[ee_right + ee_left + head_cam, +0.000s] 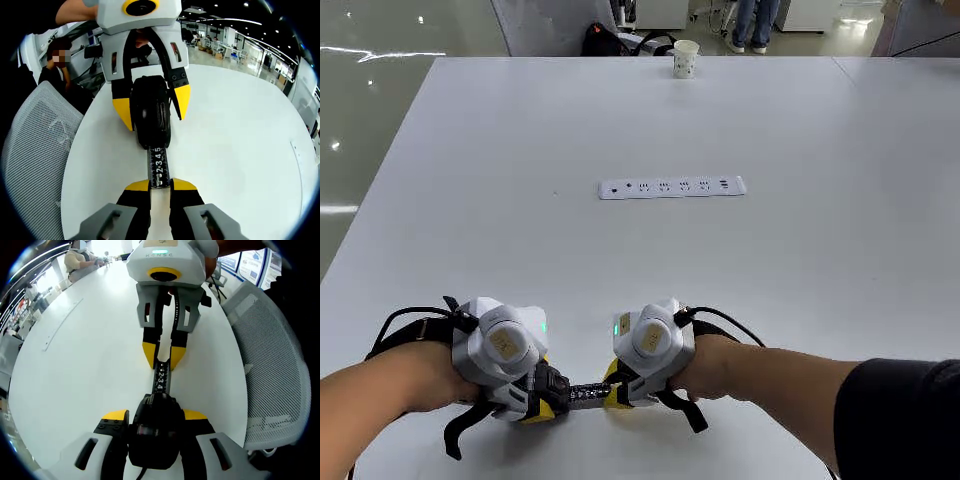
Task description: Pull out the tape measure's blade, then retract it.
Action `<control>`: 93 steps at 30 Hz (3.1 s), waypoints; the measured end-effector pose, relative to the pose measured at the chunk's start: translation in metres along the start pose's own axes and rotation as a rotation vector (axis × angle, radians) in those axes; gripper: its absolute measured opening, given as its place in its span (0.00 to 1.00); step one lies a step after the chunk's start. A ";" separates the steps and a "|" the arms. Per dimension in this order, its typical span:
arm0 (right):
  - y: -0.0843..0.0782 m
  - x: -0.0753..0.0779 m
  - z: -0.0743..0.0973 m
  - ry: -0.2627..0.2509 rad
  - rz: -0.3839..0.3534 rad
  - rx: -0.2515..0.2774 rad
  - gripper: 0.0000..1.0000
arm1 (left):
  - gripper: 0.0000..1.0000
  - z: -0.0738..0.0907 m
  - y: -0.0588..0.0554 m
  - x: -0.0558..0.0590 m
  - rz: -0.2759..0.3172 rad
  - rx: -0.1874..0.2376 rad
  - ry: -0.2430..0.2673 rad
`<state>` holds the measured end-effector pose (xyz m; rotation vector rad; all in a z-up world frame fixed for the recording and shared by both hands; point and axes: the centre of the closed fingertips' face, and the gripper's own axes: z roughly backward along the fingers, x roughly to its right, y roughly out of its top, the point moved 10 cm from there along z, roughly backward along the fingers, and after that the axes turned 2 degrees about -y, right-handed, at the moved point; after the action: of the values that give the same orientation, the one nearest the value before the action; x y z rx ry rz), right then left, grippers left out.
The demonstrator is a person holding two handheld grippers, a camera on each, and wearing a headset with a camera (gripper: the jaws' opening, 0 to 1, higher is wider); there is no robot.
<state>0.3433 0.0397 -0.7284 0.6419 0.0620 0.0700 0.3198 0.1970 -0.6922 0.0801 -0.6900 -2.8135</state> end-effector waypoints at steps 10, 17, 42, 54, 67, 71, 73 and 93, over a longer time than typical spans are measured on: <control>-0.004 0.001 0.004 0.011 -0.015 -0.012 0.09 | 0.35 0.001 0.000 0.001 -0.002 -0.002 0.006; -0.008 -0.001 0.007 0.002 -0.010 -0.008 0.09 | 0.35 0.000 0.001 0.002 -0.003 -0.001 0.011; -0.020 0.002 0.015 -0.010 -0.016 -0.020 0.09 | 0.36 -0.002 0.001 0.001 0.013 -0.001 0.013; -0.026 -0.001 0.022 -0.017 -0.022 -0.026 0.09 | 0.36 -0.001 0.001 0.002 0.012 -0.003 0.014; -0.032 0.000 0.027 -0.016 -0.027 -0.038 0.09 | 0.36 -0.002 0.001 0.001 0.013 -0.005 0.013; -0.034 0.000 0.028 -0.016 -0.030 -0.040 0.09 | 0.36 -0.002 0.001 0.001 0.013 -0.006 0.015; -0.035 0.000 0.029 -0.017 -0.035 -0.037 0.09 | 0.36 -0.002 0.001 0.001 0.013 -0.006 0.016; -0.042 0.000 0.036 -0.023 -0.050 -0.036 0.09 | 0.36 -0.002 0.001 0.001 0.015 -0.004 0.014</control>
<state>0.3482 -0.0154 -0.7252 0.6050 0.0541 0.0153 0.3190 0.1950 -0.6937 0.0942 -0.6788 -2.7976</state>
